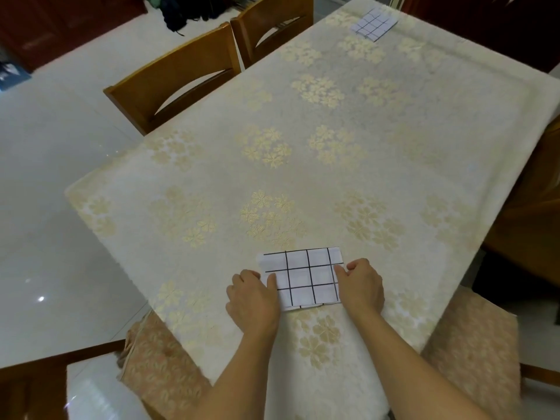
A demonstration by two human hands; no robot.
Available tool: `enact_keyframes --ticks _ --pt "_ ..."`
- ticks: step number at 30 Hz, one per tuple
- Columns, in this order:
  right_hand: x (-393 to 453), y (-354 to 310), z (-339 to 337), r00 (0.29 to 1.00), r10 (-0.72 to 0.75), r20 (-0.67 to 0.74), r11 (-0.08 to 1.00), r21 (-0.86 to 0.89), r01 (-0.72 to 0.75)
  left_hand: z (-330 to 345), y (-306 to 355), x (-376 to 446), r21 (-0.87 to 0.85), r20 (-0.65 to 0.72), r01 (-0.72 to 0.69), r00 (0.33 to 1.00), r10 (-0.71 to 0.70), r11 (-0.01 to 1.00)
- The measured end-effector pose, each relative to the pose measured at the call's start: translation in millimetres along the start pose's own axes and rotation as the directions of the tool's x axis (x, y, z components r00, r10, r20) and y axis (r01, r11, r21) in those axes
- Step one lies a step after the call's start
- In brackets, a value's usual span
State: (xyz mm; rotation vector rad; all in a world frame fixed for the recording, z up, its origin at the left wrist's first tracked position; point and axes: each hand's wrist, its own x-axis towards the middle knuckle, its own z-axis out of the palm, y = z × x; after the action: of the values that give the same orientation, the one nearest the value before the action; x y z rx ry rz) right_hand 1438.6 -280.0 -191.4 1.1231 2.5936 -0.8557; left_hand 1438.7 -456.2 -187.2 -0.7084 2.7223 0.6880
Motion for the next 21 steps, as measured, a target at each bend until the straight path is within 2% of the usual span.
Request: enact_keyframes --ticks 8,12,15,19,21 --pt "2.9 -7.3 10.6 0.996 0.054 0.075 0.999 -0.001 -0.054 1.6 5.1 0.7 0.002 0.007 0.015 1.0 -0.015 1.0" --pt "2.9 -7.2 5.1 0.991 0.038 0.131 0.993 0.107 -0.052 -2.3 2.5 3.9 -0.178 -0.005 -0.012 1.0 0.011 0.984" --pt "-1.2 -10.1 -9.7 0.987 -0.004 0.162 0.963 0.267 -0.04 -10.9 0.4 8.5 -0.398 0.069 0.029 0.998 -0.002 0.917" --pt "-11.1 -13.3 -29.2 0.98 -0.061 0.19 0.912 0.409 -0.023 -25.2 -7.1 16.5 -0.54 0.146 0.047 0.989 0.038 0.84" --pt "-18.7 -16.4 -38.7 0.974 -0.09 0.207 0.859 0.511 -0.029 -31.7 -8.6 16.5 -0.597 0.229 0.091 0.971 0.061 0.797"
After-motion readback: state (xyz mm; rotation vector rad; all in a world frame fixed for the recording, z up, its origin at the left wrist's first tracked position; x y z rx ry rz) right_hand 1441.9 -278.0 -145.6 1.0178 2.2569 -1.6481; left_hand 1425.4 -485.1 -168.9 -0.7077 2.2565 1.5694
